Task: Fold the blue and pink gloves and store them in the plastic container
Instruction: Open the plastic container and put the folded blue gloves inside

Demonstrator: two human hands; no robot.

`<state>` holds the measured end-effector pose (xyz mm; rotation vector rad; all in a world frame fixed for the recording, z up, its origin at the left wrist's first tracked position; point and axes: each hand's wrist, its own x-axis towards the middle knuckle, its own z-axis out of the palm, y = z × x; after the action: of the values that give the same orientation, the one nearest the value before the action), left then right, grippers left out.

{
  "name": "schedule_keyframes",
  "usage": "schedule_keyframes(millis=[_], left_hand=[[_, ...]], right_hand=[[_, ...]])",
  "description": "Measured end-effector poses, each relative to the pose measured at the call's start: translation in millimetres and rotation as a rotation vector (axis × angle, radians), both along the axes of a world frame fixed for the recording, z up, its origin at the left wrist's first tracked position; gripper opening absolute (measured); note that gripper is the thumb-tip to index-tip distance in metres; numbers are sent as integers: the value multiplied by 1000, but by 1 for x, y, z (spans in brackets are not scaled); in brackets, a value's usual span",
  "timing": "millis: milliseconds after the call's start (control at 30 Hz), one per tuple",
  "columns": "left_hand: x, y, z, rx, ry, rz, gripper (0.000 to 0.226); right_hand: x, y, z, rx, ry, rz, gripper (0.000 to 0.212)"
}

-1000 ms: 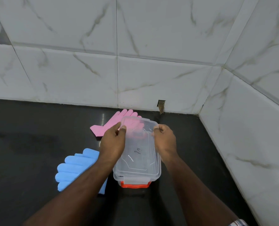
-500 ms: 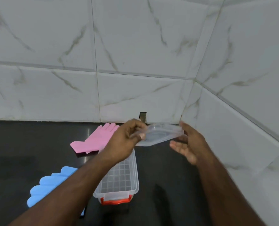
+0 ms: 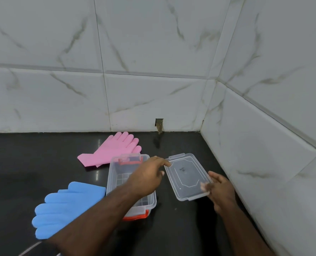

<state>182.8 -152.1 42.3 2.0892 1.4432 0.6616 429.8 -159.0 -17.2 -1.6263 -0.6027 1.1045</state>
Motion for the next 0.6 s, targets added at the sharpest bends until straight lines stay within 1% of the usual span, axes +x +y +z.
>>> schedule_keyframes(millis=[67, 167, 233, 367, 467, 600], left_hand=[[-3, -2, 1, 12, -23, 14, 32], [-12, -4, 7, 65, -78, 53, 31], [-25, -5, 13, 120, -104, 101, 31], [-62, -9, 21, 219, -119, 226, 32], [-92, -12, 21, 213, -151, 332, 32], [-126, -20, 18, 168, -176, 405, 33]], right_hand=[[1, -2, -8, -15, -162, -14, 53], [-4, -4, -2, -17, -411, -33, 48], [-13, -2, 9, 35, -493, 1, 47], [-52, 2, 39, 167, -510, 130, 48], [-92, 2, 50, 257, -488, 210, 46], [-144, -2, 56, 276, -437, 301, 47]])
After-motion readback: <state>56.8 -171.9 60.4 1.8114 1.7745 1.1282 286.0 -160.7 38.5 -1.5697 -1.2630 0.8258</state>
